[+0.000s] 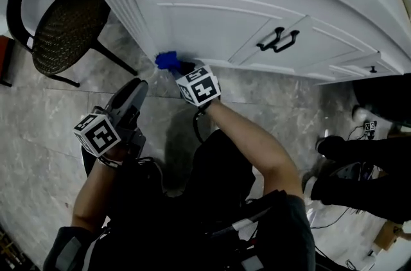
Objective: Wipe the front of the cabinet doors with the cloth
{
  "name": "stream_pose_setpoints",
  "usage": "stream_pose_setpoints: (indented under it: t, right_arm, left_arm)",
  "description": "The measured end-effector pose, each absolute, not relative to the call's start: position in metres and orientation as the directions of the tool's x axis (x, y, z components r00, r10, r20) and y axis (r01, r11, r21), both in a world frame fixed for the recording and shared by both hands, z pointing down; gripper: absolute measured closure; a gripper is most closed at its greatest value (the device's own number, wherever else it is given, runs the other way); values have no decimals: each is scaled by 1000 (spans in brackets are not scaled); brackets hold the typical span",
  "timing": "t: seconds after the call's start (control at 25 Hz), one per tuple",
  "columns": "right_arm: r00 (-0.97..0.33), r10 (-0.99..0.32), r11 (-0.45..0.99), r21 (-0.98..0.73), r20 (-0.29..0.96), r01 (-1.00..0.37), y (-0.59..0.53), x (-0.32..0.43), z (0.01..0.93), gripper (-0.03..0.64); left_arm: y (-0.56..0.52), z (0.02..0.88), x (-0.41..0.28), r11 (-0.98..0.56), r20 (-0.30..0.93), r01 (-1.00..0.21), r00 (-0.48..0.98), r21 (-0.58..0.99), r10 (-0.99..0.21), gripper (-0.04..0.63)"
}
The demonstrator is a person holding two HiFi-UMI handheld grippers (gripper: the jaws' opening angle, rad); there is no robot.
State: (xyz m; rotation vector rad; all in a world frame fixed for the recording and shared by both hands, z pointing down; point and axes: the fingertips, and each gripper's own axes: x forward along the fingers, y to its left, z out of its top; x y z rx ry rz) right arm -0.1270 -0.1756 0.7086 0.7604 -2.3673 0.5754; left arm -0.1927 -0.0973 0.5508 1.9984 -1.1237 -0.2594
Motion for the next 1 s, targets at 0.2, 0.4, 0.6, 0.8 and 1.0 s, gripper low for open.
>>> stream_pose_setpoints:
  t: [0.2, 0.4, 0.6, 0.8, 1.0]
  right_arm:
    - [-686, -285, 750, -291, 669, -594, -174, -182, 740, 558]
    - [-650, -321, 707, -282, 689, -648, -183, -154, 758, 558]
    - [-577, -415, 613, -252, 704, -749, -196, -80, 762, 558]
    - [-471, -506, 502, -197, 723, -842, -200, 8, 759, 558]
    - [-339, -578, 352, -148, 743, -924, -196, 97, 765, 558]
  left_arm:
    - [-86, 546, -224, -217, 216, -648, 520, 730, -826, 463]
    - [-82, 547, -226, -215, 225, -650, 524, 729, -821, 463]
    - [-94, 551, -193, -277, 222, -628, 597, 728, -770, 463]
    - [-104, 549, -150, -356, 192, -575, 683, 737, -705, 463]
    - [-111, 541, -119, -393, 178, -542, 726, 743, -664, 463]
